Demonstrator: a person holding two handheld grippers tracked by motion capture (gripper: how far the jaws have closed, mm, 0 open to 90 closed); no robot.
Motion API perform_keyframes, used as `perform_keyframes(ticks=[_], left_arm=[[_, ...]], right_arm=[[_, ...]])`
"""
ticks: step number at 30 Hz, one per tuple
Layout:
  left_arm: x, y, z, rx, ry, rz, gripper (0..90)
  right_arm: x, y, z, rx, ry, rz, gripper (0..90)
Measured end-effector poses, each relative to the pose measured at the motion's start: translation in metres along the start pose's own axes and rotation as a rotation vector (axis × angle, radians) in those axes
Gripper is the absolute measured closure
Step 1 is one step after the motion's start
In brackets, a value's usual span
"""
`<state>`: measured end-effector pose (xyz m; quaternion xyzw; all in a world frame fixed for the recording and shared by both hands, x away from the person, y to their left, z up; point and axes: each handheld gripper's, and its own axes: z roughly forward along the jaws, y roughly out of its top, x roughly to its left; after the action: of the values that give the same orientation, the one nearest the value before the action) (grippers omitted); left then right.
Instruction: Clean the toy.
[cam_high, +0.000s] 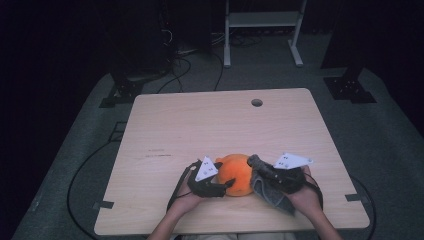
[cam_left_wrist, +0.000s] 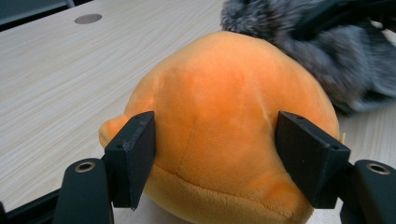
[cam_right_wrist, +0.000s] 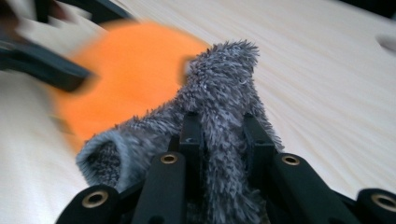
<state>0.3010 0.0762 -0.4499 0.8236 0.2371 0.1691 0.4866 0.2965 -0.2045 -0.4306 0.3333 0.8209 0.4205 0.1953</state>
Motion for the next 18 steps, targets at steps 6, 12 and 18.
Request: perform_keyframes(ticks=[6,12,18], left_arm=[[-0.002,-0.001,0.000,0.005,-0.001,0.014,29.8],[-0.001,0.008,-0.008,0.017,-0.044,0.022,22.7],[-0.009,0.014,-0.004,0.022,-0.027,0.069,23.9]], right_arm=[[-0.006,0.003,-0.010,-0.067,0.029,0.052,73.4],[0.017,0.010,-0.001,-0.056,0.098,-0.035,73.8],[0.029,0.009,-0.006,-0.059,0.102,-0.082,73.7]])
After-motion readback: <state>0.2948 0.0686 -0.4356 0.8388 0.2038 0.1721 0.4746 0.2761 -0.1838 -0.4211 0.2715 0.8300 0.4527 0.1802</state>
